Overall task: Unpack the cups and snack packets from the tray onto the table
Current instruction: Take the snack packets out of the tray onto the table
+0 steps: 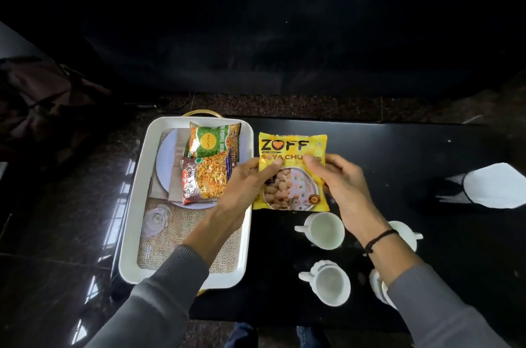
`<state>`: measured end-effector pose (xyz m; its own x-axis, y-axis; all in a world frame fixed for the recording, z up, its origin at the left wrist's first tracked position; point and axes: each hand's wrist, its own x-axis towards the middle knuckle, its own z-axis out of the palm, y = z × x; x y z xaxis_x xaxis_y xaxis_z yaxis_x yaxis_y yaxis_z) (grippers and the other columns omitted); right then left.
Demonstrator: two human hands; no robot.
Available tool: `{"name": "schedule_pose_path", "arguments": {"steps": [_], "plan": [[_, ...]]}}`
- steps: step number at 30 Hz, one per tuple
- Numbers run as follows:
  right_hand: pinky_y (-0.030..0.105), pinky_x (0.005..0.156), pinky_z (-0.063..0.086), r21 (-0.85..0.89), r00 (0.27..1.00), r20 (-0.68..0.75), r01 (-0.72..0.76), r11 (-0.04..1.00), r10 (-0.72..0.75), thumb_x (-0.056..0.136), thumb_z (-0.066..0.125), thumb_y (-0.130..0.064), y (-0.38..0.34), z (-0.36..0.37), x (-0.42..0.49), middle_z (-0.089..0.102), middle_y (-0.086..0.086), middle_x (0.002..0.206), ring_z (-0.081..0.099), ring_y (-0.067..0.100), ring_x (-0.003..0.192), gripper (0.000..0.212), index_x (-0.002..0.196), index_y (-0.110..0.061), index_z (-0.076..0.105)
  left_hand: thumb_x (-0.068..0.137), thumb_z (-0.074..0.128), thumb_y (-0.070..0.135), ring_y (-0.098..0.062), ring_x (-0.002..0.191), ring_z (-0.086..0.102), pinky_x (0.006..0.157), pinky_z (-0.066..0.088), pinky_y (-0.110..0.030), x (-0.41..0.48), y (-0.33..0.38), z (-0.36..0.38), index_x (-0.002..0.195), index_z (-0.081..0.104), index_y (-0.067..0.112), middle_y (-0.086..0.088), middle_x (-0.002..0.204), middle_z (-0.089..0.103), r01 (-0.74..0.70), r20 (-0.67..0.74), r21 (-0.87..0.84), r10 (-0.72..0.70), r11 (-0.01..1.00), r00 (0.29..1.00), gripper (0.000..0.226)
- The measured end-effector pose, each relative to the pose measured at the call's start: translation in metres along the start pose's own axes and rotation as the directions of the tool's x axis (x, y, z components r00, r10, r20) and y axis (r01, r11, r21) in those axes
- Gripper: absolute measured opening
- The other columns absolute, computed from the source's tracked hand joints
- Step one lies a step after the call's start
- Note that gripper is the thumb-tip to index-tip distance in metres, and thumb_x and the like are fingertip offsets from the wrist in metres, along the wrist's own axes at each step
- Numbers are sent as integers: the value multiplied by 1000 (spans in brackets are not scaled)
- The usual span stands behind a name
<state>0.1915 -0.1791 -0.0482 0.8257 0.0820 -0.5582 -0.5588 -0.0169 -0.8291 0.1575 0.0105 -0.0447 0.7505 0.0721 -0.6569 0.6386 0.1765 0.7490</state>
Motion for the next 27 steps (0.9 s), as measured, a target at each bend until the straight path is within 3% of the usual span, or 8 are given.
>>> {"name": "schedule_pose_path", "arguments": {"steps": [2, 4, 8, 12, 16, 18, 22, 27], "plan": [[21, 68, 60, -52, 1000, -8, 7, 999, -8, 87, 81, -34, 7, -5, 0, 82, -2, 98, 79, 14, 91, 30, 109, -14, 75, 89, 74, 36, -10, 76, 77, 61, 60, -18, -4, -3, 5, 88, 67, 14, 5, 83, 80, 4, -38, 65, -2, 998, 999, 23], [19, 65, 58, -130, 1000, -21, 10, 992, -13, 88, 80, -35, 14, -7, 4, 82, -5, 96, 78, 11, 88, 26, 107, -18, 75, 92, 71, 36, -22, 90, 77, 81, 63, -34, -1, -6, 9, 103, 66, 0, -10, 97, 79, 12, -73, 123, -3, 992, 997, 38], [29, 76, 61, -244, 997, -78, -10, 970, -9, 89, 78, -36, 11, -25, 53, 81, -7, 95, 77, 6, 88, 18, 103, -25, 74, 94, 70, 30, -23, 103, 72, 93, 59, -42, 37, 4, 31, 114, 65, 9, -7, 107, 75, 24, -164, 140, -1, 990, 986, 29], [26, 72, 58, -307, 995, -93, 16, 952, -47, 93, 74, -36, 11, -22, 66, 79, -11, 94, 75, 5, 89, 8, 98, -31, 70, 94, 70, 30, -21, 104, 70, 97, 56, -44, 52, 3, 36, 119, 63, 11, -7, 111, 73, -15, -217, 217, 63, 976, 974, 32], [15, 71, 47, -443, 984, -158, 5, 897, -84, 91, 77, -36, 13, -21, 79, 71, -11, 105, 66, 3, 90, 38, 124, -20, 68, 97, 67, 25, -13, 103, 66, 73, 53, -8, 69, -1, 32, 135, 52, 14, -5, 126, 68, -36, -269, 305, 122, 952, 956, 42], [10, 71, 43, -523, 975, -173, 31, 852, -142, 89, 79, -30, 16, -22, 79, 71, -4, 116, 62, -2, 86, 39, 124, -17, 67, 98, 65, 18, -15, 116, 61, 74, 50, -5, 69, -5, 30, 147, 41, 14, -5, 137, 60, -70, -281, 353, 177, 933, 943, 55], [20, 73, 54, -628, 959, -50, 187, 755, -279, 88, 80, -19, 19, -21, 70, 63, 0, 113, 66, 11, 88, 28, 114, -25, 70, 97, 62, 11, -11, 131, 48, 97, 40, -19, 61, -16, 29, 151, 41, 26, -1, 149, 50, -222, -151, 699, 445, 679, 883, 60], [22, 73, 46, -760, 961, 114, 248, 601, -253, 93, 74, -23, 23, -12, 69, 50, -3, 103, 55, 11, 85, 30, 121, -30, 70, 99, 58, 22, -27, 143, 39, 113, 39, -44, 62, -30, 35, 150, 46, 25, -6, 165, 28, -184, -12, 858, 379, 479, 925, 52]]}}
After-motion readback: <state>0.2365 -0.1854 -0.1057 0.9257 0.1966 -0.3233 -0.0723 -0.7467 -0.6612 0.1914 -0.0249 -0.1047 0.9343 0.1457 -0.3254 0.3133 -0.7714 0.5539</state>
